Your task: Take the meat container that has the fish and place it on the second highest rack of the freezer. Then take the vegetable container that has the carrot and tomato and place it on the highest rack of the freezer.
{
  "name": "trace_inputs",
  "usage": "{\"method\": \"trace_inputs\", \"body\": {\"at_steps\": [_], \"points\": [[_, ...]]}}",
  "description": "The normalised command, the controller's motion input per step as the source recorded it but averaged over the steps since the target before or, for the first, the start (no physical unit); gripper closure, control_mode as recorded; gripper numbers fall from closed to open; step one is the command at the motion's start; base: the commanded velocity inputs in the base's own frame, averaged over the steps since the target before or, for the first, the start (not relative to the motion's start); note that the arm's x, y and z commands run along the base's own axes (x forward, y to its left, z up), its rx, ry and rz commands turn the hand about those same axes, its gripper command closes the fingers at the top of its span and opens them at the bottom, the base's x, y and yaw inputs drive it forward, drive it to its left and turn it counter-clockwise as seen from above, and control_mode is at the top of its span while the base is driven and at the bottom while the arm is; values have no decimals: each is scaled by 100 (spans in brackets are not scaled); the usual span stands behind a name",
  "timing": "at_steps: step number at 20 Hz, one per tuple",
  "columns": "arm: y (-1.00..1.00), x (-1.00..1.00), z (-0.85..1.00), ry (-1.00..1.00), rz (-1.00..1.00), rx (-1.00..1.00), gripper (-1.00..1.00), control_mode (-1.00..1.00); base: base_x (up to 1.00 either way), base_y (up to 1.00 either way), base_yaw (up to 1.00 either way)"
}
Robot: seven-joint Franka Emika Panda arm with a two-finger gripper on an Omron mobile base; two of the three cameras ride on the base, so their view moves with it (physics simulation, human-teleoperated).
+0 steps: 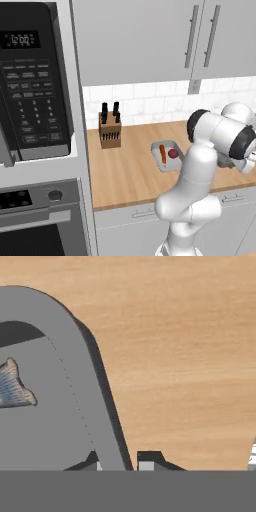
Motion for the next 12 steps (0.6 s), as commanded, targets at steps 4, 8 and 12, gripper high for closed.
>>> {"method": "trace_inputs", "body": {"at_steps": [4, 8, 12], "points": [[24, -51, 77, -20, 0, -1, 100, -100, 0, 0, 0], [36, -30, 96, -17, 0, -1, 100, -100, 0, 0, 0], [45, -40, 99, -11, 0, -1, 100, -100, 0, 0, 0]]}}
